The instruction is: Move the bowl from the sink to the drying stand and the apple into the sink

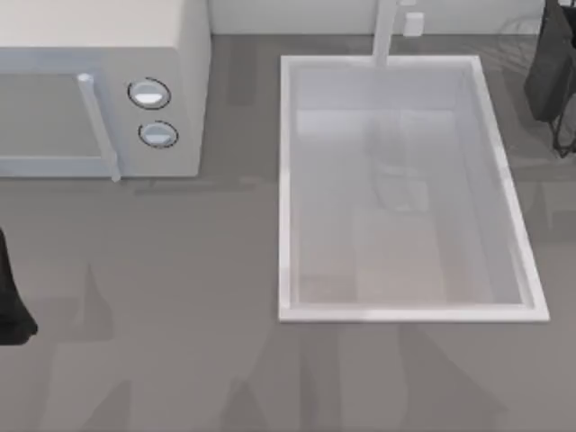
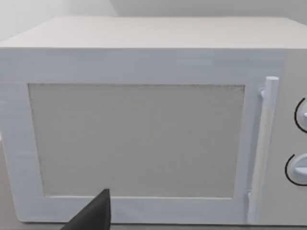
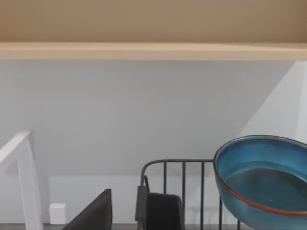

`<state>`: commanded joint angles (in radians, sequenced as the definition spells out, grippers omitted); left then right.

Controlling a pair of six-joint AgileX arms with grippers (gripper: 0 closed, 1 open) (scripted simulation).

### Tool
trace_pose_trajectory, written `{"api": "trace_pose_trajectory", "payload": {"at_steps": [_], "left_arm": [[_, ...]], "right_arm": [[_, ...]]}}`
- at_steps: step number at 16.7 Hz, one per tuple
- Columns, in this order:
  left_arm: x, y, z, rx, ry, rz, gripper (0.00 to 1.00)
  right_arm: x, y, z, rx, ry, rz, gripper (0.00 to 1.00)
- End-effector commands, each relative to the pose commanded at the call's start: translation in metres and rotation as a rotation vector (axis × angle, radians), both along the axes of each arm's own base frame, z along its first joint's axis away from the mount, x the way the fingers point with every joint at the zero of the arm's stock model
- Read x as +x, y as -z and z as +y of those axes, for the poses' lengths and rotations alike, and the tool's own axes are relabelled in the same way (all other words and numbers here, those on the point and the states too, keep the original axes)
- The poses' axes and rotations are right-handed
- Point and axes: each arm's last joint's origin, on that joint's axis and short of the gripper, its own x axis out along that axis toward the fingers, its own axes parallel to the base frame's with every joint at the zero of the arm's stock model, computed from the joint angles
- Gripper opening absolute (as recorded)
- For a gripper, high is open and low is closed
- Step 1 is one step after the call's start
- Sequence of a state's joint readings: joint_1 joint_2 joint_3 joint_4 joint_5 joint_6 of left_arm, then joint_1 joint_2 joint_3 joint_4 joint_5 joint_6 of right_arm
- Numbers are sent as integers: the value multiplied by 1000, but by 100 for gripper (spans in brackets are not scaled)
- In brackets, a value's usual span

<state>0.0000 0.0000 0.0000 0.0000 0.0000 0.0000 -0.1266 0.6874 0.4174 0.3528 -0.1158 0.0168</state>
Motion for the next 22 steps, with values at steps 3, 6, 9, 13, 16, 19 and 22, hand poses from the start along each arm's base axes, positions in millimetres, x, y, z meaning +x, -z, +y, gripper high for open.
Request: {"api": "trace_pose_trajectory", "payload": {"at_steps": [3,6,9,13,16,19,22], "left_arm": [[0,0,0,0,0,0,100],[0,0,0,0,0,0,100],[0,0,0,0,0,0,100],[0,0,0,0,0,0,100],[0,0,0,0,0,0,100],[0,0,0,0,0,0,100],[0,0,0,0,0,0,100]], "right_arm": [[-36,34,9,1,0,21,100],[-56,69,14,2,-2,47,100],[-64,96,16,3,-5,69,100],[-66,108,17,4,-6,81,100],[-66,108,17,4,-6,81,100],[-66,108,17,4,-6,81,100],[-66,108,17,4,-6,81,100]]}}
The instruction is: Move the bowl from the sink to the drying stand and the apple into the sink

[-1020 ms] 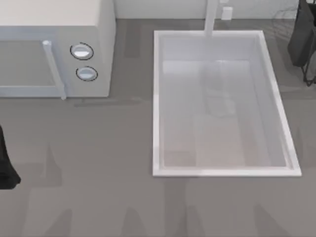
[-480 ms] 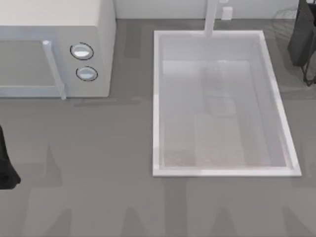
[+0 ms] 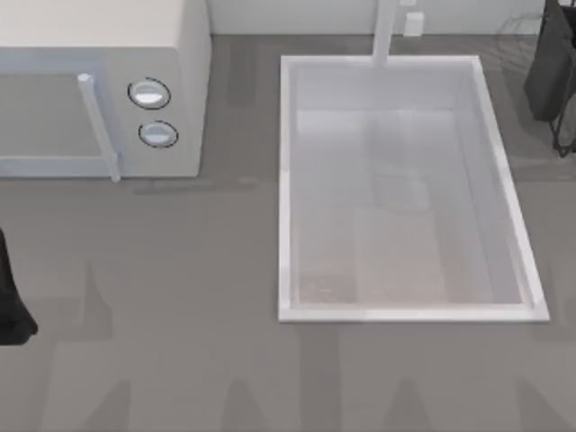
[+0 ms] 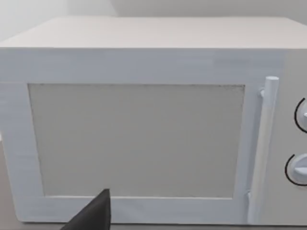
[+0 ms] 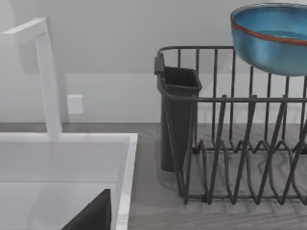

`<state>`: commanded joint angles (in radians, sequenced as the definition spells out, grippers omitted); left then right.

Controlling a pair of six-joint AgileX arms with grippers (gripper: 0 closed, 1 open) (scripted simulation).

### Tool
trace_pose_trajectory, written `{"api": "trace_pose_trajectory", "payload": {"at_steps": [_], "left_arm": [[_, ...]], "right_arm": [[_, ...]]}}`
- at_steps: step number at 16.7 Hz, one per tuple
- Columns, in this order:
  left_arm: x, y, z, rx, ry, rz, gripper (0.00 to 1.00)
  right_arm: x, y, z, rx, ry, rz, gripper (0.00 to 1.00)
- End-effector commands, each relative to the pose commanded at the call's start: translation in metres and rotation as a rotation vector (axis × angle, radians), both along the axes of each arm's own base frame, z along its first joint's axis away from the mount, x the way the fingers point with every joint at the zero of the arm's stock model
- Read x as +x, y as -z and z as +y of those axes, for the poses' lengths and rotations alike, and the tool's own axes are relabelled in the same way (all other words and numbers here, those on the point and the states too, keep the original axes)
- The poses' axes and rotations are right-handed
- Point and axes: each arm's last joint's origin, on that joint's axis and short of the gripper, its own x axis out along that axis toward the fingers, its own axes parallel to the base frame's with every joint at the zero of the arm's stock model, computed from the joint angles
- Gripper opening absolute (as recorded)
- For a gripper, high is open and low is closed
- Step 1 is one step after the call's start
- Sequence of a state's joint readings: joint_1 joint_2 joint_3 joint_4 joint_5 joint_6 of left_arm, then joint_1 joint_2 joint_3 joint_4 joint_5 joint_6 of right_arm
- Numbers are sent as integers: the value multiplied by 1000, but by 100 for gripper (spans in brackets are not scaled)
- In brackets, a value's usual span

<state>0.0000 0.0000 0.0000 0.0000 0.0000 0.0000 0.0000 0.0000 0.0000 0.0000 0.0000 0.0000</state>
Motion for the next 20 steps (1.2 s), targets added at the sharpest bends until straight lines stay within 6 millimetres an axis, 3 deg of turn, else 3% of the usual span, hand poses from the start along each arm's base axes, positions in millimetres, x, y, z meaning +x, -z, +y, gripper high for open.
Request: {"api": "trace_pose_trajectory", "payload": {"at_steps": [17,20], "left_arm": [[0,0,0,0,0,0,100],[0,0,0,0,0,0,100]], "right_arm": [[0,0,0,0,0,0,100],[1,-10,-1,-10,8,55,100]]}}
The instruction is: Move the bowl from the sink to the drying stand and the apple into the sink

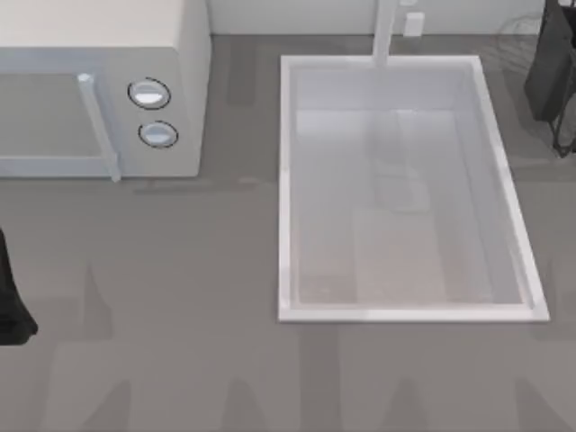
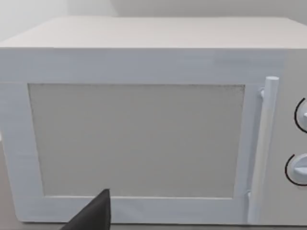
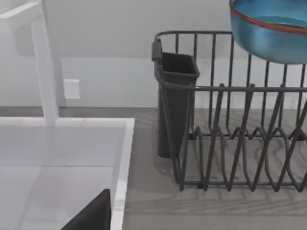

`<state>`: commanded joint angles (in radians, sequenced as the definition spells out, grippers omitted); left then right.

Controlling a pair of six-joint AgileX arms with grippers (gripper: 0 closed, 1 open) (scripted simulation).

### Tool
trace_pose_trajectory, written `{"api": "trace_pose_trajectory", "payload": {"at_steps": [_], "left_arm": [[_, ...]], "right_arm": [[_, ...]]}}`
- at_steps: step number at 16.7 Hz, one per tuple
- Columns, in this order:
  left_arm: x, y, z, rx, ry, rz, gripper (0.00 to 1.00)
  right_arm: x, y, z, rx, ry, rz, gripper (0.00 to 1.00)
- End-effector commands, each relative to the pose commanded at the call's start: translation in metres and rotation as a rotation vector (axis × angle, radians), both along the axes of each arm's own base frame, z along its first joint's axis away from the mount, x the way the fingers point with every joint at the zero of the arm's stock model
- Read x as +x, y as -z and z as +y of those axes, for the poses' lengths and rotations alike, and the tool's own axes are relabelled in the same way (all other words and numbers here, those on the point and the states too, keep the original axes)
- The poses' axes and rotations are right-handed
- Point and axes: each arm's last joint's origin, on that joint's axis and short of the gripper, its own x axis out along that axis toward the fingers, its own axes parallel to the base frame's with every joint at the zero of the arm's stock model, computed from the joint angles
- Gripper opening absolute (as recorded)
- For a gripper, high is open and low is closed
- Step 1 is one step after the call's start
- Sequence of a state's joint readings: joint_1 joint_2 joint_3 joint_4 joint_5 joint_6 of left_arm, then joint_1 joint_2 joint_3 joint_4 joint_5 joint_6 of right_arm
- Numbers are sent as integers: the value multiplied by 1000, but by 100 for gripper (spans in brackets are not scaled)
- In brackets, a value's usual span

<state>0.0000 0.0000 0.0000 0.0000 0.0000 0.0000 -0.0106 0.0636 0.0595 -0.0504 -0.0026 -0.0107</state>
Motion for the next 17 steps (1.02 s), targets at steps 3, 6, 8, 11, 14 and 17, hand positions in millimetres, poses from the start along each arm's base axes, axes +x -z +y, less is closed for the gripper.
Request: {"api": "trace_pose_trajectory", "payload": {"at_steps": [3,6,8,11,14,17], "left_arm": [[0,0,0,0,0,0,100],[0,0,0,0,0,0,100],[0,0,0,0,0,0,100],[0,0,0,0,0,0,100],[0,0,0,0,0,0,100],[0,0,0,0,0,0,100]], "right_arm": [[6,-22,-3,-19,20,134,100],[23,-48,-7,-38,44,336,100],[42,-62,-13,-48,59,503,100],[82,-74,-24,-53,70,780,100],[125,-70,-40,-42,64,1052,100],[163,-55,-56,-19,45,1284,100]]}}
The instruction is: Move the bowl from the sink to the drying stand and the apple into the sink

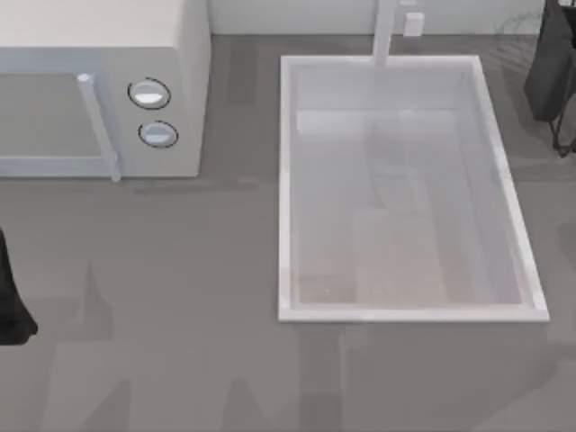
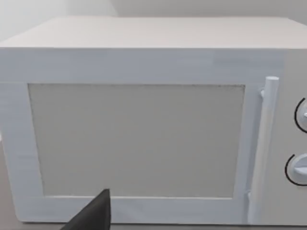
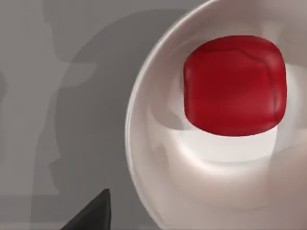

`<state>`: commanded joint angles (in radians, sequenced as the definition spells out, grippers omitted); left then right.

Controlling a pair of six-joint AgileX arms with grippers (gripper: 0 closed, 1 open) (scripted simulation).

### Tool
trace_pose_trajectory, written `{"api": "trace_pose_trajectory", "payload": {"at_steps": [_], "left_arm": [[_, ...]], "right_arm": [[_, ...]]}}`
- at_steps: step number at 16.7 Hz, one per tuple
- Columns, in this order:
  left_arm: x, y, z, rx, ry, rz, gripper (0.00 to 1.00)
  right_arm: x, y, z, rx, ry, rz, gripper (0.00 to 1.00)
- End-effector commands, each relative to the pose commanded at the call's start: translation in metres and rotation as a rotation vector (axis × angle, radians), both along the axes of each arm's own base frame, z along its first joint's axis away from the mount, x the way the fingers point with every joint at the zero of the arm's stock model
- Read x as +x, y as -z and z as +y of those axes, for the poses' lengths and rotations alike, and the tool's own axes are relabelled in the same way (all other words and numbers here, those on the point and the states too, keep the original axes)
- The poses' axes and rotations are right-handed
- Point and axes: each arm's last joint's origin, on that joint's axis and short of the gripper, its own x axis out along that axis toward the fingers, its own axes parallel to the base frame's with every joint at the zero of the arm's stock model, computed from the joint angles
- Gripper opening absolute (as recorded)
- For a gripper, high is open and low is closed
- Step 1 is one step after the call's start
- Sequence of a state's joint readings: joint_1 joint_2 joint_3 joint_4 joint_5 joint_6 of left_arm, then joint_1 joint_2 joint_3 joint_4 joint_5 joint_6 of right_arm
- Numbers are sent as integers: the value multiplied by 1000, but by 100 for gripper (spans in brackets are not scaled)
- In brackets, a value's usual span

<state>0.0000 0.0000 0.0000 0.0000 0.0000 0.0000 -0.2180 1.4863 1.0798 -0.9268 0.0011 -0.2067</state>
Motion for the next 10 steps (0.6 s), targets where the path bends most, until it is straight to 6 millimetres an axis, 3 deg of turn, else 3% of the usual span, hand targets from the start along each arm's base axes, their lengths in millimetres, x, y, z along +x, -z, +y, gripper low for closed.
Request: {"api": "trace_pose_trajectory", "payload": {"at_steps": [5,10], "left_arm": [[0,0,0,0,0,0,100],[0,0,0,0,0,0,100]], "right_arm": [[35,23,-18,47,1,213,100],[38,25,-20,52,1,232,100]]}}
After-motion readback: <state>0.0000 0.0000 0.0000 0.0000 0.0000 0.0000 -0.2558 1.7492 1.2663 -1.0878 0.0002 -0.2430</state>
